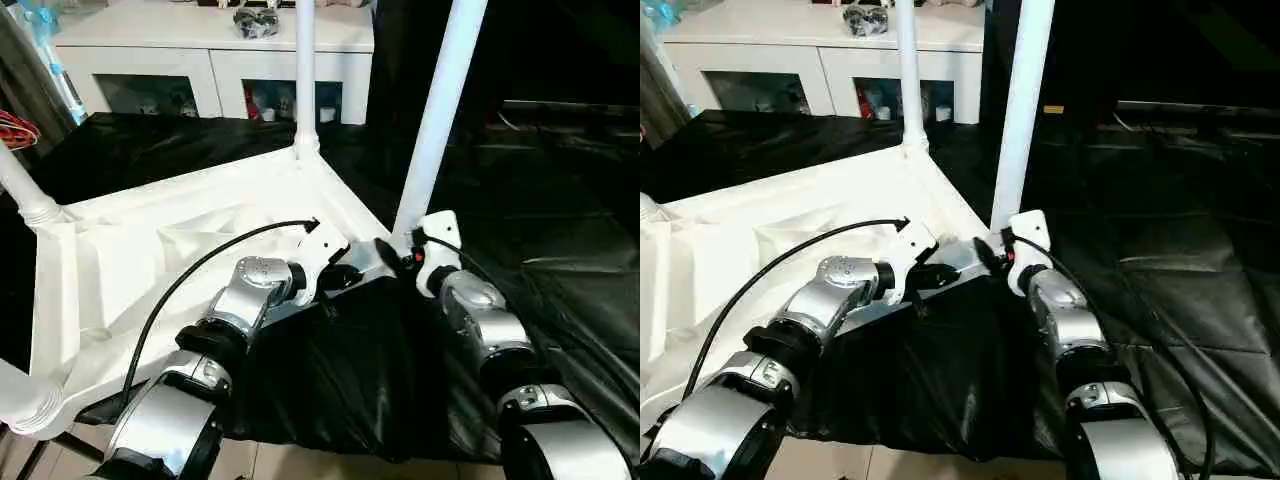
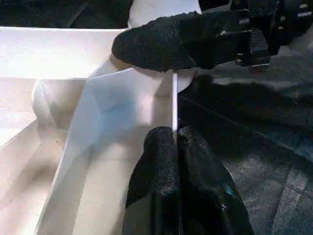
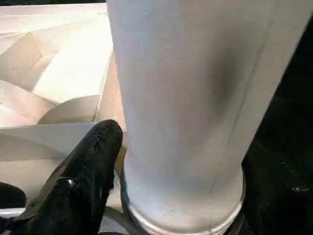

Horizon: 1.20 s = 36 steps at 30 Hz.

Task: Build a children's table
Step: Rotate leg to tighten

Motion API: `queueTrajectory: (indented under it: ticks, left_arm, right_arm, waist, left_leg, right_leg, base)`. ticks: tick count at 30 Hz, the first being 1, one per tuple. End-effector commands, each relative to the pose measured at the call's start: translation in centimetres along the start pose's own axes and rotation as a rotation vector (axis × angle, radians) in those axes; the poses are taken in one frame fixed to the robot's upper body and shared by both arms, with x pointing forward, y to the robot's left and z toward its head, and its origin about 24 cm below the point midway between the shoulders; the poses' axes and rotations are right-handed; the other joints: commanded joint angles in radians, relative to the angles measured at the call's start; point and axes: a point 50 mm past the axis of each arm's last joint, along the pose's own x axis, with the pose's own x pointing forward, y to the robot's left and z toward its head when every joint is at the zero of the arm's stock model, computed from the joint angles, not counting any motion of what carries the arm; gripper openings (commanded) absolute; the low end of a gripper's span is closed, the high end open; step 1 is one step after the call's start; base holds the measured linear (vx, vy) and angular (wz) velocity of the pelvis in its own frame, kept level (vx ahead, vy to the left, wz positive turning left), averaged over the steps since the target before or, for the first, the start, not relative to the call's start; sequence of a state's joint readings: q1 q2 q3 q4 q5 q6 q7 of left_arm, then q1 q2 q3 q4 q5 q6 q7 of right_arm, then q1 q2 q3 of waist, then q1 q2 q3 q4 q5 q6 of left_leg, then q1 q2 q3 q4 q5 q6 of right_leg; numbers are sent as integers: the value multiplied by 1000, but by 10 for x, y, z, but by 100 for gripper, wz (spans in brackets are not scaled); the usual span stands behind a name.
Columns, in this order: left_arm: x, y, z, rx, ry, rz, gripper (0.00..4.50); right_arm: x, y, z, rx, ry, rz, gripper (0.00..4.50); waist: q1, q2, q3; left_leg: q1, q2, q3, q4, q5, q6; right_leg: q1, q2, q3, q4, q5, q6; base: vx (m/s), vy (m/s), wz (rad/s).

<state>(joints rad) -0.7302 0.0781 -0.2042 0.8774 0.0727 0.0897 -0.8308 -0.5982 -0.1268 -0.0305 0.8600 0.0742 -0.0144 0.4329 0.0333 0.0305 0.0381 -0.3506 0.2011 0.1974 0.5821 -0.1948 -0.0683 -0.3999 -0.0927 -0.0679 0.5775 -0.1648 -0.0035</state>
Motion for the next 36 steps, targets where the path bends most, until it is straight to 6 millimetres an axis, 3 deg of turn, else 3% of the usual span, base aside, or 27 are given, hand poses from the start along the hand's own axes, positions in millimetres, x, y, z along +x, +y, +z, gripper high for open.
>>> queueTrajectory:
  ticks: [1, 2, 4, 6, 10, 13, 18, 20, 22, 33, 35, 36]
  left_arm:
    - [10, -15, 22, 84, -103, -112, 0]
    - [6, -14, 19, 95, -103, -140, 0]
    - [0, -14, 16, 110, -104, -172, 0]
    - [-4, -13, 15, 115, -108, -194, 0]
    - [-14, -14, 11, 132, -120, -278, 0]
    - [-22, -14, 9, 134, -121, -333, 0]
    - [-36, -10, 1, 151, -77, -392, 0]
    - [-38, -9, 0, 151, -73, -395, 0]
    - [-44, -7, -1, 149, -63, -410, 0]
    - [-49, -7, -4, 145, -52, -436, 0]
    - [-46, -8, -4, 143, -60, -424, 0]
    - [-45, -8, -3, 142, -62, -420, 0]
  right_arm:
    - [3, 29, -18, 17, 72, 180, 386]
    - [-3, 24, -18, -31, 74, 216, 395]
    - [-10, 17, -19, -86, 72, 252, 404]
    - [-14, 12, -19, -100, 71, 265, 413]
    - [-26, 4, -19, -116, 74, 356, 413]
    - [-39, 2, -20, -142, 91, 474, 413]
    - [-62, 3, -25, -165, 157, 697, 413]
    - [-64, 4, -25, -165, 168, 719, 381]
    - [-70, 4, -27, -161, 199, 776, 378]
    - [-75, 6, -27, -173, 248, 839, 290]
    - [-75, 8, -28, -162, 245, 836, 277]
    - [-75, 8, -28, -158, 243, 833, 277]
  waist:
    - [0, -3, -50]
    - [2, -10, -50]
    - [4, -12, -52]
    - [7, -12, -55]
    - [19, -11, -61]
    - [27, -10, -63]
    - [37, -14, -55]
    - [40, -14, -53]
    - [40, -17, -52]
    - [53, -15, -56]
    - [53, -17, -56]
    - [52, -23, -55]
  left_leg:
    - [2, 23, -17, -78, -323, 45]
    - [2, 24, -17, -77, -315, 50]
    - [-4, 25, -16, -76, -280, 62]
    - [-5, 26, -13, -72, -244, 77]
    - [-5, 31, -9, -63, -150, 113]
    - [-4, 32, -5, -59, -132, 138]
    - [-3, 35, -5, -66, -195, 120]
    - [0, 36, -7, -69, -214, 103]
    - [-1, 35, -7, -70, -222, 91]
    - [0, 35, -6, -65, -168, 90]
    - [1, 35, -6, -66, -172, 88]
    - [0, 35, -6, -66, -175, 88]
  right_leg:
    - [39, -49, 31, -83, -374, -198]
    - [40, -49, 32, -82, -361, -201]
    - [45, -51, 33, -75, -319, -212]
    - [46, -54, 34, -71, -280, -224]
    - [52, -47, 33, -50, -116, -279]
    - [51, -46, 32, -40, -62, -296]
    - [50, -49, 34, -53, -170, -276]
    - [47, -52, 35, -58, -225, -259]
    - [47, -51, 35, -60, -258, -248]
    - [46, -51, 36, -53, -197, -255]
    - [46, -51, 36, -53, -203, -252]
    - [46, -50, 36, -54, -208, -251]
  base:
    - [0, 0, 0]
    - [0, 0, 0]
    - [0, 0, 0]
    - [0, 0, 0]
    - [0, 0, 0]
    - [0, 0, 0]
    - [0, 0, 0]
    - [0, 0, 0]
    - [0, 0, 0]
    - [0, 0, 0]
    - [0, 0, 0]
    - [0, 0, 0]
